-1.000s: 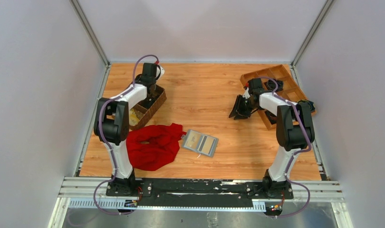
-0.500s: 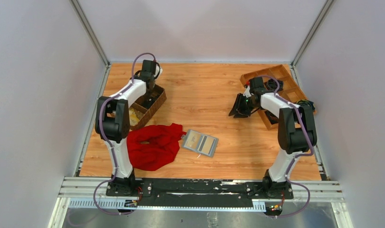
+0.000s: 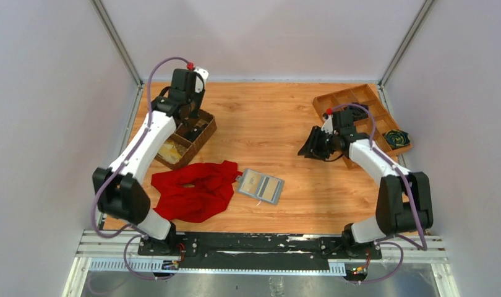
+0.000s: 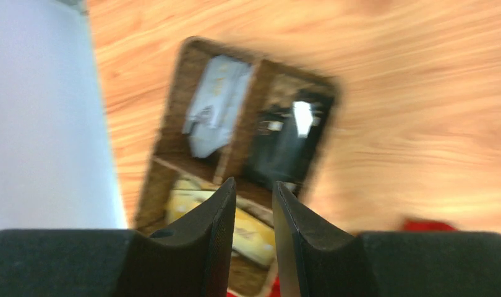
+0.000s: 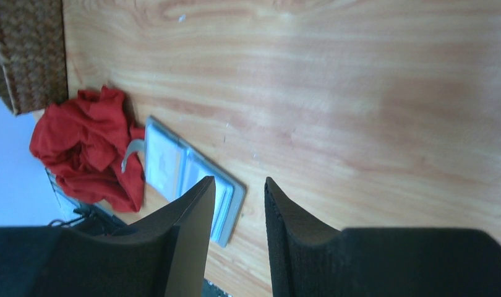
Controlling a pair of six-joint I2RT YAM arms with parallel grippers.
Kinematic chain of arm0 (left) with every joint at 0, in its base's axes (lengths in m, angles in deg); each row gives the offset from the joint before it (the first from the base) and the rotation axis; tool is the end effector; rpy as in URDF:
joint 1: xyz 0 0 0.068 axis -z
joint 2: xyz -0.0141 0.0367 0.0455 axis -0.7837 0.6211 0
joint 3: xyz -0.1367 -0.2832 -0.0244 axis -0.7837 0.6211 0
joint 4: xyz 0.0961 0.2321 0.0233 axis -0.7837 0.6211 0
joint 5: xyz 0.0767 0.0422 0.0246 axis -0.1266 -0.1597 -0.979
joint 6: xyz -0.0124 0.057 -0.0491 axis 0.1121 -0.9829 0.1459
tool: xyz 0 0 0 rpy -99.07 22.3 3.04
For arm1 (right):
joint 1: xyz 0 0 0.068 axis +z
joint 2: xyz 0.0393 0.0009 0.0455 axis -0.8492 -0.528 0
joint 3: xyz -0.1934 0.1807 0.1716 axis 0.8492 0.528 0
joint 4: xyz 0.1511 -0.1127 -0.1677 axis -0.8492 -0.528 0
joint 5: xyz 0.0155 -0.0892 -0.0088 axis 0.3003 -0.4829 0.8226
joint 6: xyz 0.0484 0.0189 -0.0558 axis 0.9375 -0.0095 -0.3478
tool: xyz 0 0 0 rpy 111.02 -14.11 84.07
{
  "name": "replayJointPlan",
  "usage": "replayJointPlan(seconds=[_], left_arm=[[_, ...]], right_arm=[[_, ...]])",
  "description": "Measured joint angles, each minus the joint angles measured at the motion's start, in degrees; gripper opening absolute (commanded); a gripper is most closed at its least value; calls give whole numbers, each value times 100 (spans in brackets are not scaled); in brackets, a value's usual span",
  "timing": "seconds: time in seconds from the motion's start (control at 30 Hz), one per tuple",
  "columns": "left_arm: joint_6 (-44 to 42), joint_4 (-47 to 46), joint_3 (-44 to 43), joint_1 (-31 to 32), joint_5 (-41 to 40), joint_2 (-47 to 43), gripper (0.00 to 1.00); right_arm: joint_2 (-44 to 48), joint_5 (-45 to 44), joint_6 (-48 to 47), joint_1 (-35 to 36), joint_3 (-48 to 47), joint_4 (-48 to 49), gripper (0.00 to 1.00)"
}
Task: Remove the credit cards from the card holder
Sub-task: Place the credit card in the storage box, then remove the credit card from the card holder.
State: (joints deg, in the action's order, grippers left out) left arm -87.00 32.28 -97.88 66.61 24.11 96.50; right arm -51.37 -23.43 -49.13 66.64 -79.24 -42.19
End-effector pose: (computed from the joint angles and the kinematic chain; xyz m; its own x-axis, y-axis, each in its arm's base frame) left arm 0.3636 -0.0743 0.3590 -0.6423 0.3623 -0.6754 0.1261 0.9192 0.3732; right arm 0.3057 0.0771 0.2555 -0.8662 0.2760 -0.4166 -0.0519 0.7794 0.6244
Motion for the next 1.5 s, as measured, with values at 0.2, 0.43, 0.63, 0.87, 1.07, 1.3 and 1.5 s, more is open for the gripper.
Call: replayJointPlan(seconds=[0.2, 0.43, 0.63, 0.87, 1.07, 1.3, 1.5], left_arm=[[1545, 179, 691, 409, 1738, -1274, 33], [3027, -409, 2339, 1777, 3008, -1558, 33], [4242, -1532, 3576, 2050, 3744, -1510, 34], [4817, -2682, 3827, 2264, 4188, -883, 34], [4924, -3040, 3847, 2262, 4249, -396, 34], [4771, -2900, 3856, 2232, 4068, -269, 34], [4579, -2691, 3856, 2013, 3912, -273, 34]], right_arm=[[953, 98, 590, 385, 1246, 562, 41], [1628, 142, 1399, 1016, 2306, 1193, 42], [1650, 214, 1910, 1453, 2658, 1873, 42], [1270, 411, 2214, 1655, 2684, 2496, 43], [807, 610, 2387, 1770, 2732, 2979, 43], [422, 721, 2444, 1875, 2767, 3178, 43], [330, 726, 2452, 1884, 2776, 3289, 43]])
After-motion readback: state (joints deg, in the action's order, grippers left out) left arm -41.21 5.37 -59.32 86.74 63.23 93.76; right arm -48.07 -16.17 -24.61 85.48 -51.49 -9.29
